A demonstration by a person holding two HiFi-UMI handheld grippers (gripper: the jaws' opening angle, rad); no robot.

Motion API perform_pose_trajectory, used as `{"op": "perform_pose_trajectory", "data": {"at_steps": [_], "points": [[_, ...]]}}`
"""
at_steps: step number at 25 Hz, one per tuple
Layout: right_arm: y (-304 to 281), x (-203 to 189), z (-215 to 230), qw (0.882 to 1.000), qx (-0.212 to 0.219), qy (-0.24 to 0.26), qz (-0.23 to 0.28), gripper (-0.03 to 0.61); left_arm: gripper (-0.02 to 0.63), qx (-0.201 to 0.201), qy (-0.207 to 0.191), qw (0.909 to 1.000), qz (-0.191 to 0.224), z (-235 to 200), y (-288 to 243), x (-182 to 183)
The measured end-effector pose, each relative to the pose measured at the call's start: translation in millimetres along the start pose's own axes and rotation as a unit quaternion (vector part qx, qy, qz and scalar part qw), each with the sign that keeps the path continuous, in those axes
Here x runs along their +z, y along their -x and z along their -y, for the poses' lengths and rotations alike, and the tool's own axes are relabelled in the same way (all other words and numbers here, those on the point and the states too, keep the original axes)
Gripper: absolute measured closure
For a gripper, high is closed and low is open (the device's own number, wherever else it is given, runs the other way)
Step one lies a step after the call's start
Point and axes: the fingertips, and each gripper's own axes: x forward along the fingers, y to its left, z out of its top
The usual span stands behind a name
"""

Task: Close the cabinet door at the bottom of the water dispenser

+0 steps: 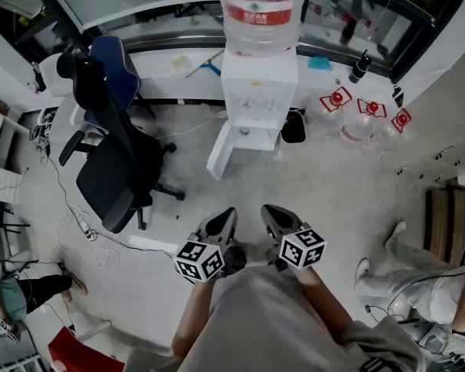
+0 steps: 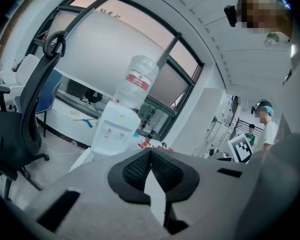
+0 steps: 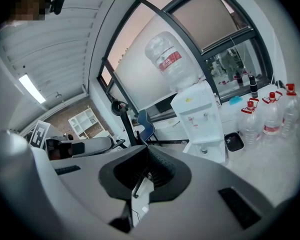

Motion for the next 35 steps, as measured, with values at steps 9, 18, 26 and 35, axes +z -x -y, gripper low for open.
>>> {"op": "perform_pose_trajectory", "data": {"at_steps": [9,18,26,35], "points": [[-38.3,9.6,-24.7,0.999,-0.053,0.000,0.007,0.566,0.606,-0.049,0.019,0.9984,-0.020,-58.7,-0.4,27.1],[-48.8,13.1,-8.1,0.996,-0.090,-0.024,0.011,0.566,0.606,-0.076,0.043,0.9946,-0.055,-82.7,-33.0,27.3],[-98.8,46.1,33.0,0.995,-0.078,-0.059,0.023,0.566,0.606,-0.071,0.041,0.9934,-0.080,-103.6,-81.4,44.8],[-152.0,98.1,79.6,0.993,-0.048,-0.092,0.052,0.566,0.606,-0.047,0.022,0.9908,-0.125,-132.4,-147.7,74.6]]}}
